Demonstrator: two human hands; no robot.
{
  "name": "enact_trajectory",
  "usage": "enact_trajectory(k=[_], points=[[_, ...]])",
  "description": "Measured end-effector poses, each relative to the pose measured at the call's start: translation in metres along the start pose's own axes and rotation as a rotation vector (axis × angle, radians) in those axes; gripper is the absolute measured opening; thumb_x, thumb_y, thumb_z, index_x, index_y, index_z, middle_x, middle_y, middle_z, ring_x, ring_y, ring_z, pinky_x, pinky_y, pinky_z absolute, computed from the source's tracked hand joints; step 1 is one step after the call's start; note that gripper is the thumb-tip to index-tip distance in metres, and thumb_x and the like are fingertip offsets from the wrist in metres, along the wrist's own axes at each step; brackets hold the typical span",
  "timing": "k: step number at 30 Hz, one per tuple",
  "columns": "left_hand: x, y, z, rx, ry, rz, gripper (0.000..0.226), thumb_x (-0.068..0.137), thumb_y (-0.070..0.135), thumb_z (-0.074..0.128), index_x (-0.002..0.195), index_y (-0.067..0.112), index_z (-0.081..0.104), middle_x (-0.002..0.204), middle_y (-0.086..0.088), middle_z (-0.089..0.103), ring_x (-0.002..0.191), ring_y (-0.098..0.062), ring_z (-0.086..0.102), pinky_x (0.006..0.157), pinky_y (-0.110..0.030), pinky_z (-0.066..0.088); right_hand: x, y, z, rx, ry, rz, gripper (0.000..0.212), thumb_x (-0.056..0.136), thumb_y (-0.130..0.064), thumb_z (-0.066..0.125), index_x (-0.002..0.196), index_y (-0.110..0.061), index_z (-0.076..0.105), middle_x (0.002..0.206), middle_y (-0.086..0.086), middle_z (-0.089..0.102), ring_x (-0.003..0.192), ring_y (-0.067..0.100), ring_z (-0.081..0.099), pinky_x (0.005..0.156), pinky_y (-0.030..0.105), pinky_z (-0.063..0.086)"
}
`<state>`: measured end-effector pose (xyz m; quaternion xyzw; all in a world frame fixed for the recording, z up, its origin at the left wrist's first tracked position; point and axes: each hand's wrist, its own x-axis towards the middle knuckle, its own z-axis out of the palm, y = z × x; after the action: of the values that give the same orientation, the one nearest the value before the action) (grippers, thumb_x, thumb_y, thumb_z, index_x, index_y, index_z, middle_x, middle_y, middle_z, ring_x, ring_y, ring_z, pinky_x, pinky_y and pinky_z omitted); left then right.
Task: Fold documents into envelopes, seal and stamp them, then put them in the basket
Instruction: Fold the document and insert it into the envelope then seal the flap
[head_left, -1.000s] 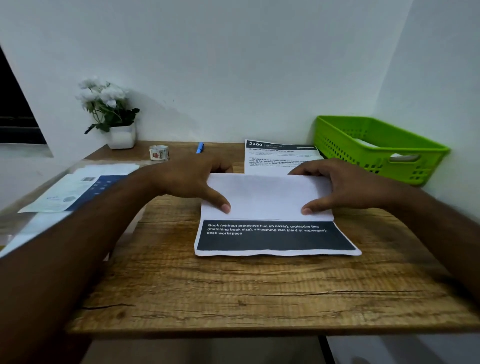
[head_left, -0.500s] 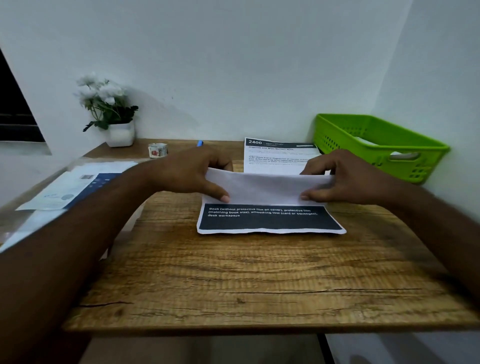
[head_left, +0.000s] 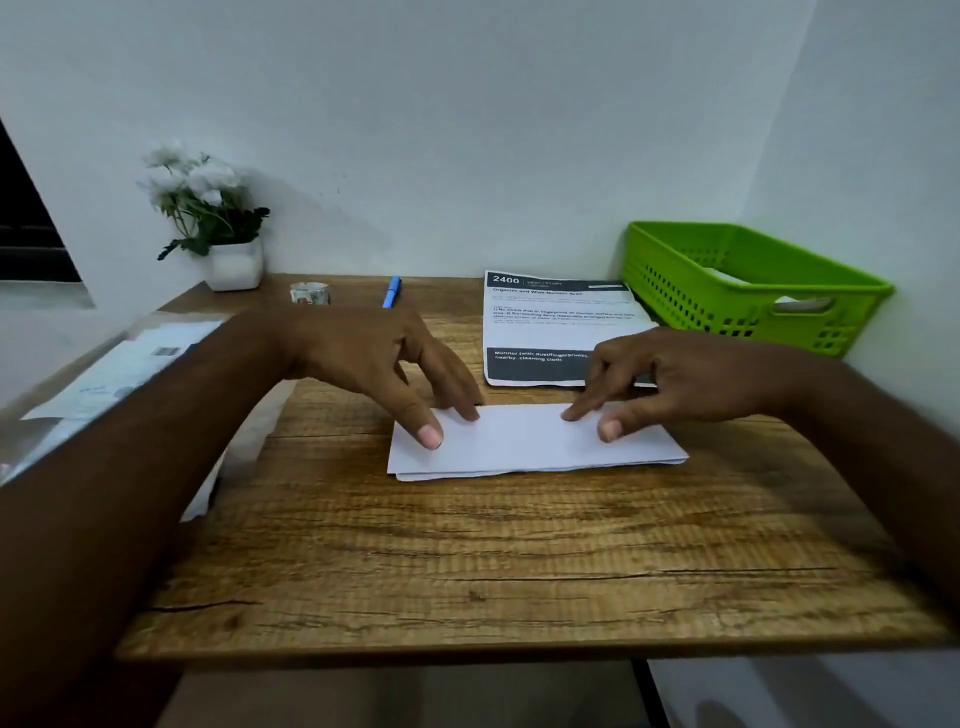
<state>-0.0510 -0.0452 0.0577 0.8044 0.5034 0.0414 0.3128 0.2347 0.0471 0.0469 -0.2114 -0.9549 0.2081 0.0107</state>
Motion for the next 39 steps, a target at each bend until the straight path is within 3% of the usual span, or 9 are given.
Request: enact_trajectory(k=[4, 7, 13, 19, 23, 25, 30, 35, 39], points=[[0.006, 0.006, 0.005, 0.054, 0.045, 0.011, 0.039, 0.066, 0.051, 0.08, 0.1, 0.034, 0.075, 0.123, 0.022, 0.061, 0.115, 0.007, 0.051, 0.092, -0.023, 0.049, 0.002, -0.002, 0.006, -0.124, 0.068, -0.024, 0.053, 0.067, -0.082, 0.058, 0.105, -0.048, 0.07, 0.104, -0.016, 0.06, 0.099, 0.006, 0.059, 0.084, 0.041, 0.049], [0.015, 0.01, 0.013, 0.133, 0.127, 0.016, 0.036, 0.065, 0.047, 0.076, 0.098, 0.036, 0.071, 0.115, 0.018, 0.061, 0.106, -0.001, 0.055, 0.089, -0.029, 0.052, 0.006, -0.007, 0.015, -0.141, 0.061, -0.056, 0.047, 0.074, -0.071, 0.065, 0.113, -0.044, 0.064, 0.11, -0.018, 0.056, 0.105, 0.006, 0.056, 0.087, 0.035, 0.047], [0.031, 0.016, 0.028, 0.235, 0.211, 0.065, 0.038, 0.066, 0.049, 0.079, 0.099, 0.033, 0.068, 0.099, 0.017, 0.059, 0.092, 0.001, 0.052, 0.074, -0.011, 0.045, 0.015, -0.017, 0.03, -0.168, 0.103, -0.149, 0.041, 0.08, -0.058, 0.068, 0.117, -0.042, 0.063, 0.11, -0.016, 0.054, 0.103, 0.005, 0.054, 0.085, 0.028, 0.047], [0.027, 0.027, 0.029, 0.238, 0.155, 0.018, 0.052, 0.057, 0.056, 0.074, 0.102, 0.029, 0.067, 0.091, 0.013, 0.062, 0.084, -0.002, 0.055, 0.07, -0.016, 0.046, 0.016, -0.026, 0.04, -0.177, 0.136, -0.266, 0.033, 0.087, -0.048, 0.067, 0.118, -0.038, 0.067, 0.122, -0.014, 0.056, 0.112, -0.002, 0.051, 0.095, 0.024, 0.042], [0.023, 0.03, 0.029, 0.224, 0.124, -0.025, 0.054, 0.052, 0.058, 0.073, 0.099, 0.035, 0.063, 0.09, 0.014, 0.06, 0.083, -0.003, 0.056, 0.066, -0.012, 0.046, 0.001, -0.018, 0.036, -0.135, 0.13, -0.21, 0.038, 0.084, -0.05, 0.067, 0.119, -0.038, 0.068, 0.13, -0.016, 0.059, 0.118, -0.003, 0.052, 0.101, 0.028, 0.042], [0.022, 0.028, 0.028, 0.204, 0.119, -0.061, 0.051, 0.053, 0.055, 0.075, 0.097, 0.035, 0.062, 0.089, 0.012, 0.061, 0.081, -0.005, 0.057, 0.067, -0.017, 0.048, -0.012, -0.01, 0.032, -0.074, 0.122, -0.162, 0.038, 0.082, -0.049, 0.07, 0.118, -0.037, 0.07, 0.132, -0.019, 0.059, 0.121, -0.004, 0.052, 0.103, 0.03, 0.043], [0.014, 0.018, 0.029, 0.135, 0.083, -0.116, 0.041, 0.056, 0.046, 0.08, 0.09, 0.03, 0.063, 0.081, 0.007, 0.064, 0.074, -0.011, 0.06, 0.063, -0.021, 0.049, -0.045, 0.015, 0.027, 0.105, 0.173, -0.055, 0.033, 0.078, -0.036, 0.074, 0.11, -0.028, 0.075, 0.129, -0.017, 0.063, 0.117, 0.003, 0.06, 0.1, 0.038, 0.046], [-0.004, 0.014, 0.037, 0.183, 0.172, -0.111, 0.036, 0.06, 0.055, 0.073, 0.087, 0.035, 0.061, 0.079, 0.016, 0.061, 0.077, -0.006, 0.057, 0.065, -0.022, 0.047, -0.062, 0.03, 0.022, 0.115, 0.248, -0.037, 0.025, 0.076, -0.027, 0.076, 0.1, -0.02, 0.079, 0.119, -0.014, 0.069, 0.111, 0.001, 0.063, 0.099, 0.028, 0.048], [-0.022, 0.015, 0.045, 0.227, 0.24, -0.038, 0.035, 0.065, 0.061, 0.064, 0.091, 0.038, 0.06, 0.081, 0.013, 0.061, 0.083, -0.004, 0.056, 0.066, -0.018, 0.047, -0.064, 0.032, 0.014, 0.044, 0.272, -0.041, 0.014, 0.078, -0.032, 0.075, 0.09, -0.025, 0.08, 0.105, -0.015, 0.073, 0.1, 0.004, 0.067, 0.089, 0.039, 0.053]])
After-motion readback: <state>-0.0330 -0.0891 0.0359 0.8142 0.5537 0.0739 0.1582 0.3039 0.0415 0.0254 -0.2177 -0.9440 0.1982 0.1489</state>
